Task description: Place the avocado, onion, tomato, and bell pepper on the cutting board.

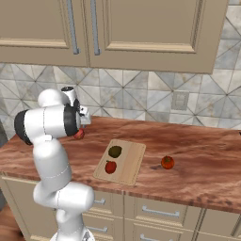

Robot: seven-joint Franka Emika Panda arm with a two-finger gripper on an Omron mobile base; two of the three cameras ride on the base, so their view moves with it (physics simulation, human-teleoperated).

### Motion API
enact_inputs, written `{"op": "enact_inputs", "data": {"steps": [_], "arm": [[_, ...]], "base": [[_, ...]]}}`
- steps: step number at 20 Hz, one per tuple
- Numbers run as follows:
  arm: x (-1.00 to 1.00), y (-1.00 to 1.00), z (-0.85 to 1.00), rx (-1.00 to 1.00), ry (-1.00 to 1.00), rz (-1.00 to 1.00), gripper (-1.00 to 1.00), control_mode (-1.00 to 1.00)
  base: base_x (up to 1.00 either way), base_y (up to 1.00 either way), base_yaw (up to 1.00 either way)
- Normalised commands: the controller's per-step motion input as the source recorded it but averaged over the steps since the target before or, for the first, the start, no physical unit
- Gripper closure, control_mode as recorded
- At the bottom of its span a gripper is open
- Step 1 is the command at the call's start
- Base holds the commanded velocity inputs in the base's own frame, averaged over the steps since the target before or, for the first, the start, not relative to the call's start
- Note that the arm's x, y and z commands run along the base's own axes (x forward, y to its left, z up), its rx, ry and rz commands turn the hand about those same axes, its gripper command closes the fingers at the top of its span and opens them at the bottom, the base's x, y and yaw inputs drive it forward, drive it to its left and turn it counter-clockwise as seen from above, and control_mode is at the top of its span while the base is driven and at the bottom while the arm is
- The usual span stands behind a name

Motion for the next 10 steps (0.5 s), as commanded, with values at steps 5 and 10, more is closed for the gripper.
{"op": "enact_inputs", "data": {"steps": [5, 10], "arm": [[0.0, 0.0, -0.12, 0.0, 0.0, -0.07, -1.0, -1.0], [0.0, 0.0, -0.02, -0.01, 0.0, -0.09, -1.0, -1.0]], "base": [[0.0, 0.0, 0.0], [0.0, 0.0, 0.0]]}}
